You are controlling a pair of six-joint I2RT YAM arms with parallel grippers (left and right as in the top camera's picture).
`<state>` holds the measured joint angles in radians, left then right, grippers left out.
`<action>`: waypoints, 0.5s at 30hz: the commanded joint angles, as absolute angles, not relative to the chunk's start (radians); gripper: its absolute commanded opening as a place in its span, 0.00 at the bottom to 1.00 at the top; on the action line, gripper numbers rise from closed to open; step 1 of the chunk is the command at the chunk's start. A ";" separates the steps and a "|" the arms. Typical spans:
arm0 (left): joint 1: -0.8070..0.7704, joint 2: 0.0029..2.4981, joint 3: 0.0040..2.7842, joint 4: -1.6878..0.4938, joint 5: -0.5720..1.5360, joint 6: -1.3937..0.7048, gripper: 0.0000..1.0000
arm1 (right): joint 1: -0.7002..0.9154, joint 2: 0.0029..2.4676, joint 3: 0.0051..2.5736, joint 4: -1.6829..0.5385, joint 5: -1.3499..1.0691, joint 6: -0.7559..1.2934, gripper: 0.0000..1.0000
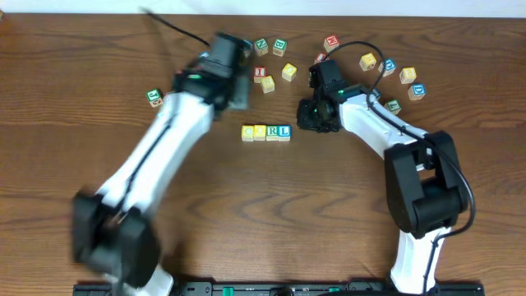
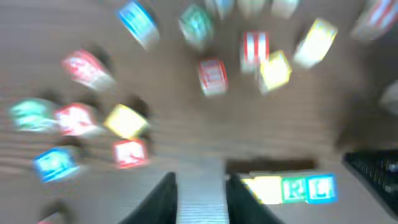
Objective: Spell out CORL
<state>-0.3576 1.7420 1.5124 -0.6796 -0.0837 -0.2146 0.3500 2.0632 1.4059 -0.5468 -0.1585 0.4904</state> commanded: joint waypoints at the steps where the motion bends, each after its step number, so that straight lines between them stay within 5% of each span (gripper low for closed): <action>1: -0.287 1.551 1.557 -0.717 -0.099 -0.165 0.42 | 0.300 1.890 1.407 -0.570 -0.168 0.455 0.31; 2: -0.266 1.510 1.557 -0.729 -0.098 -0.165 0.55 | 0.290 1.839 1.407 -0.583 -0.167 0.428 0.33; 3: -0.249 1.477 1.557 -0.740 -0.098 -0.165 0.98 | 0.282 1.797 1.407 -0.594 -0.167 0.402 0.36; 4: -0.234 1.451 1.557 -0.748 -0.098 -0.165 0.98 | 0.274 1.753 1.407 -0.607 -0.167 0.376 0.39; 6: -0.207 1.397 1.557 -0.756 -0.098 -0.165 0.98 | 0.260 1.654 1.407 -0.641 -0.166 0.314 0.62; 8: -0.190 1.356 1.557 -0.755 -0.098 -0.165 0.98 | 0.245 1.551 1.407 -0.688 -0.147 0.275 0.99; 15: -0.180 1.277 1.557 -0.756 -0.098 -0.165 0.98 | 0.204 1.227 1.407 -0.723 -0.104 0.272 0.99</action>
<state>-0.1848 1.2976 1.5524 -0.7528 -0.0891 -0.1814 0.2199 1.3163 1.4014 -0.7151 -0.1303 0.3084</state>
